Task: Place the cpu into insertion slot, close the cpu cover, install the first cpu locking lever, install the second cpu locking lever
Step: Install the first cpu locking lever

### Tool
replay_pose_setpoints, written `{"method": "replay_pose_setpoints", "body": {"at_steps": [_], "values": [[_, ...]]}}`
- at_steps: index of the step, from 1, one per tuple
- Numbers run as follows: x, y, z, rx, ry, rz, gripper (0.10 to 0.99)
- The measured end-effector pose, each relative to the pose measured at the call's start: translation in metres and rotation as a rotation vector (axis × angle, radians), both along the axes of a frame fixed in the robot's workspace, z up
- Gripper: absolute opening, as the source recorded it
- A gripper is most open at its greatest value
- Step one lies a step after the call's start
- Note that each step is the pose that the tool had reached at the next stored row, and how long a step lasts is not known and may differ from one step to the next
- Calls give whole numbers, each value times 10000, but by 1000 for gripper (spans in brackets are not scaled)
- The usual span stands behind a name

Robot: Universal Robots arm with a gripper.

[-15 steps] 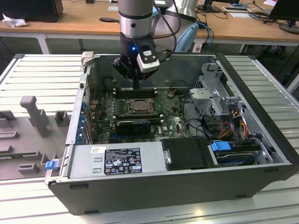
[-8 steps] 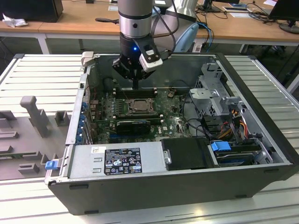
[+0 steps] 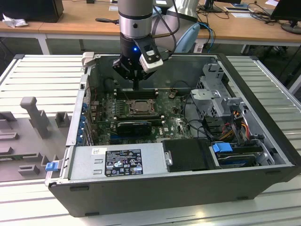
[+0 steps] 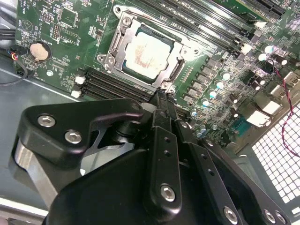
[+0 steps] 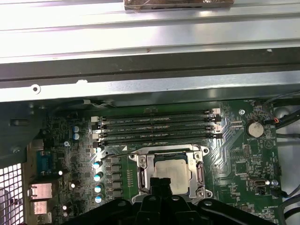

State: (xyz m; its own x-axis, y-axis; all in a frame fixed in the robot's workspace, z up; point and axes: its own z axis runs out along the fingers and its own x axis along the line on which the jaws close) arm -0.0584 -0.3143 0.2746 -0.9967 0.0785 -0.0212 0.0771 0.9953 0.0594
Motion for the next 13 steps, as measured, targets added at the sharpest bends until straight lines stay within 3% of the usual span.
{"method": "replay_pose_setpoints", "body": {"at_steps": [13], "values": [[-46,0,0,0,0,0,106]]}}
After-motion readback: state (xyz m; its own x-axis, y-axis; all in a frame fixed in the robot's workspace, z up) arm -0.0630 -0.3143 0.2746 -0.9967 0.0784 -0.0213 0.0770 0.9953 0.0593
